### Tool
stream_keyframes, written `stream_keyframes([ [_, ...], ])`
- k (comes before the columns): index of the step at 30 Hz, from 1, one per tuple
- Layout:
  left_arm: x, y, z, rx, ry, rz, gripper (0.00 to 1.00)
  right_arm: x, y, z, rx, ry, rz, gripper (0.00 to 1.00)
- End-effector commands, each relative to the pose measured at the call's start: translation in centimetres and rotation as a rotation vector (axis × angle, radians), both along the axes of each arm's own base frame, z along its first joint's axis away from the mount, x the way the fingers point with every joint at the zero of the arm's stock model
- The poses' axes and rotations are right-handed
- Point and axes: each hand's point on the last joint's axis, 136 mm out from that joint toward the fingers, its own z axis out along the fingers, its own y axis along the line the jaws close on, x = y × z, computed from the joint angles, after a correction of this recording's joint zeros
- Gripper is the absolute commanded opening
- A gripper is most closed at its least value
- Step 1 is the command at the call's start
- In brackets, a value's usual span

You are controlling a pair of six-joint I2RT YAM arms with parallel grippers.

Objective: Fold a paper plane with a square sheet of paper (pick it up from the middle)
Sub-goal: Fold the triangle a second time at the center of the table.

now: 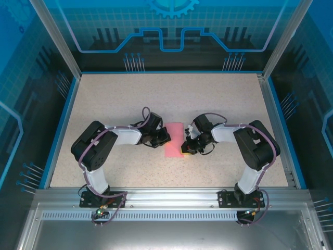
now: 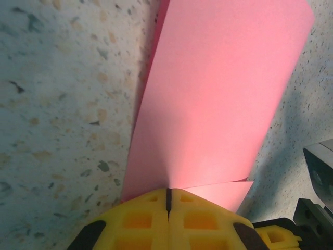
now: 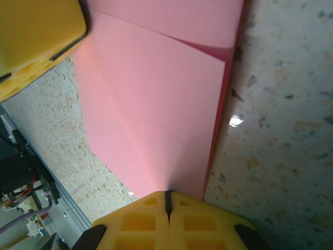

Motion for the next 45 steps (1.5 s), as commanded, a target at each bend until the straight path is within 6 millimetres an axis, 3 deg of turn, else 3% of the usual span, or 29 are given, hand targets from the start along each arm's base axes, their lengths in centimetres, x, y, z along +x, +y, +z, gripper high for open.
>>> stream_keyframes([
  [1,0.2,3.5,-1.9,0.106,0.008,0.051,0.0,-2.8,-2.2,-2.7,-0.118,0.101,0.0,0.05],
  [10,0.0,4.3,-2.0,0.09,-0.019,0.047,0.01,-2.5,-2.1,-2.4,-0.11,0.095,-0.001,0.05],
  [19,0.8,1.4,4.6,-0.061,-0.164,-0.01,0.05,-2.4,-2.1,-2.4,-0.11,0.095,-0.01,0.05],
  [23,0.0,-0.3,5.9,-0.062,-0.159,-0.043,0.05,-2.3,-2.0,-2.4,-0.108,0.094,-0.013,0.05],
  [34,-3.2,-4.5,2.3,-0.089,-0.055,-0.094,0.01,-2.1,-1.8,-2.6,-0.11,0.098,-0.01,0.05],
  [45,-4.6,-4.1,-1.2,-0.053,-0.015,-0.103,0.0,-2.4,-2.0,-2.7,-0.114,0.102,-0.009,0.05],
])
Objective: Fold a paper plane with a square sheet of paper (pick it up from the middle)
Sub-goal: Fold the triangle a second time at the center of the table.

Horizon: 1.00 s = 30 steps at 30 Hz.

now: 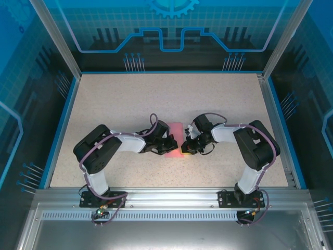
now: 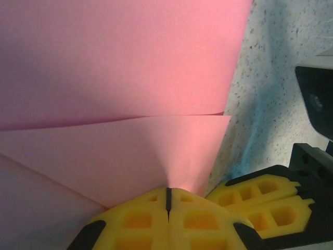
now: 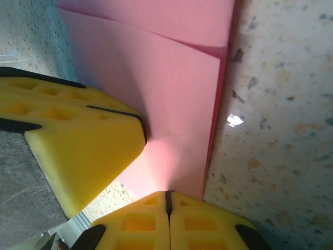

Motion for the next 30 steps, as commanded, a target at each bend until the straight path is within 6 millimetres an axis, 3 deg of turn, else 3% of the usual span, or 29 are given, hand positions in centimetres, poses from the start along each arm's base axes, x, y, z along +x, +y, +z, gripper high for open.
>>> stream_keyframes([
  [1,-0.7,0.6,-1.5,0.037,0.012,-0.001,0.0,-2.4,-2.0,-2.7,-0.116,0.103,-0.008,0.05],
  [7,-0.3,2.0,-2.1,0.102,-0.027,0.014,0.0,-2.6,-2.2,-2.9,-0.122,0.108,-0.008,0.05],
  [15,1.4,3.4,-0.7,0.108,-0.108,0.034,0.01,-2.7,-2.3,-3.2,-0.125,0.113,-0.009,0.05],
  [30,3.8,7.4,-0.1,0.083,-0.128,0.102,0.03,-2.7,-2.2,-3.0,-0.119,0.109,-0.011,0.05],
])
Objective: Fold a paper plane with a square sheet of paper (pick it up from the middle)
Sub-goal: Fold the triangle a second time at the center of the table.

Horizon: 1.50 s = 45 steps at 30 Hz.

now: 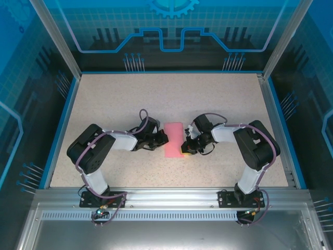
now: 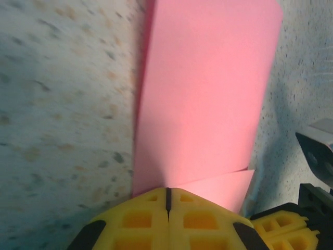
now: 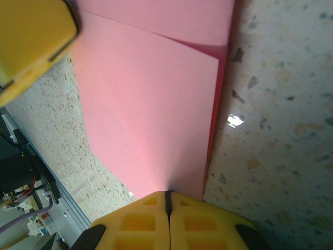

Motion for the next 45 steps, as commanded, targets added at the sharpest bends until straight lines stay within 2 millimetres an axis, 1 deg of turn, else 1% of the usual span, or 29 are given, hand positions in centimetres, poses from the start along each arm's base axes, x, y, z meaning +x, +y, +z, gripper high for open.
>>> stream_keyframes([
  [1,0.2,1.8,0.1,0.039,-0.018,0.013,0.03,-2.6,-2.2,-2.9,-0.122,0.108,-0.011,0.05],
  [6,0.3,1.3,2.1,0.015,-0.047,-0.006,0.05,-2.5,-2.1,-2.7,-0.116,0.105,-0.013,0.05],
  [10,0.1,0.6,4.3,-0.029,-0.076,-0.023,0.06,-2.4,-2.1,-2.5,-0.113,0.099,-0.012,0.06],
  [12,-0.1,0.2,5.4,-0.043,-0.097,-0.036,0.09,-2.3,-2.0,-2.4,-0.113,0.097,-0.012,0.06],
  [14,-0.6,-0.6,6.0,-0.051,-0.103,-0.065,0.1,-2.3,-2.0,-2.4,-0.112,0.095,-0.012,0.06],
  [16,-0.9,-1.4,6.1,-0.06,-0.101,-0.098,0.1,-2.2,-1.9,-2.3,-0.109,0.094,-0.012,0.06],
  [18,-1.1,-2.1,5.4,-0.053,-0.086,-0.114,0.09,-2.1,-1.8,-2.2,-0.105,0.093,-0.012,0.06],
  [22,-1.0,-2.3,3.4,-0.038,-0.042,-0.112,0.09,-1.9,-1.7,-1.9,-0.1,0.085,-0.01,0.06],
  [26,-1.0,-2.2,0.9,0.0,0.016,-0.098,0.05,-1.7,-1.5,-1.4,-0.09,0.072,-0.006,0.06],
  [29,-1.2,-1.6,-0.4,0.024,0.05,-0.075,0.05,-1.2,-1.0,-0.3,-0.074,0.044,-0.001,0.07],
  [31,-1.5,-1.4,-1.0,0.035,0.07,-0.069,0.04,-0.8,-0.2,0.8,-0.052,0.008,0.024,0.08],
  [33,-1.7,-1.3,-1.4,0.04,0.081,-0.065,0.04,-0.6,0.5,1.6,-0.052,-0.014,0.045,0.09],
  [35,-1.8,-1.1,-1.6,0.048,0.088,-0.063,0.04,0.2,1.5,2.4,-0.036,-0.041,0.054,0.09],
  [37,-1.9,-1.0,-1.8,0.054,0.092,-0.062,0.04,0.6,2.0,2.6,-0.033,-0.047,0.058,0.09],
  [42,-1.7,-1.2,-1.6,0.051,0.088,-0.065,0.04,1.5,3.1,1.6,-0.031,-0.027,0.056,0.09],
  [45,-1.6,-1.3,-1.4,0.049,0.087,-0.067,0.04,1.2,3.4,0.6,-0.05,0.004,0.071,0.09],
])
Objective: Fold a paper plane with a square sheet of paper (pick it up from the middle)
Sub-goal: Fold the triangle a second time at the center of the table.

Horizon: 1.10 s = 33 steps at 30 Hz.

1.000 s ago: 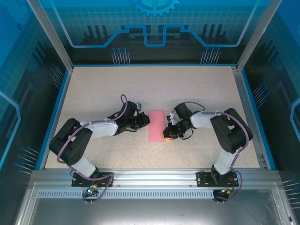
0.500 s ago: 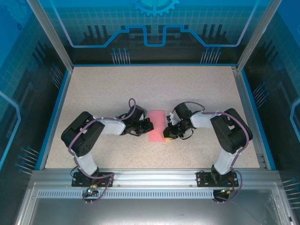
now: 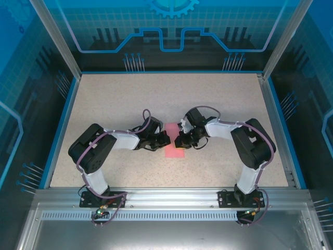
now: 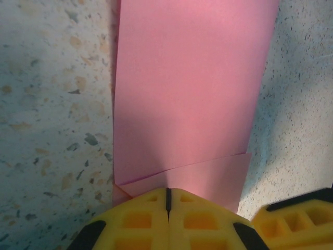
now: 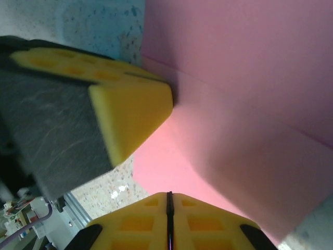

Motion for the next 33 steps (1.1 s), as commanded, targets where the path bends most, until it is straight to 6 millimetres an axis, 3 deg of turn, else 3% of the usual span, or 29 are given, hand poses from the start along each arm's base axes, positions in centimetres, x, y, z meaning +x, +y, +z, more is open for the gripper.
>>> stream_keyframes([
  [1,-0.4,0.5,-1.4,0.045,0.045,0.005,0.04,-1.2,0.2,-1.8,-0.042,0.07,0.017,0.09],
  [7,-0.5,0.6,-1.5,0.051,0.051,0.009,0.04,-2.7,-1.3,-3.3,-0.099,0.1,0.014,0.09],
  [12,-0.6,0.4,-1.3,0.039,0.039,-0.002,0.04,-2.7,-2.3,-2.6,-0.057,0.091,-0.021,0.1],
  [24,-0.5,0.4,-1.3,0.036,0.041,0.0,0.04,-6.5,-5.7,-3.3,-0.053,0.157,-0.048,0.13],
  [29,-0.4,0.3,-1.1,0.034,0.041,-0.005,0.04,-6.5,-6.2,-2.5,-0.053,0.135,-0.054,0.15],
  [33,-0.4,0.2,-0.8,0.03,0.037,-0.008,0.04,-5.0,-6.8,-1.2,-0.044,0.074,-0.095,0.18],
])
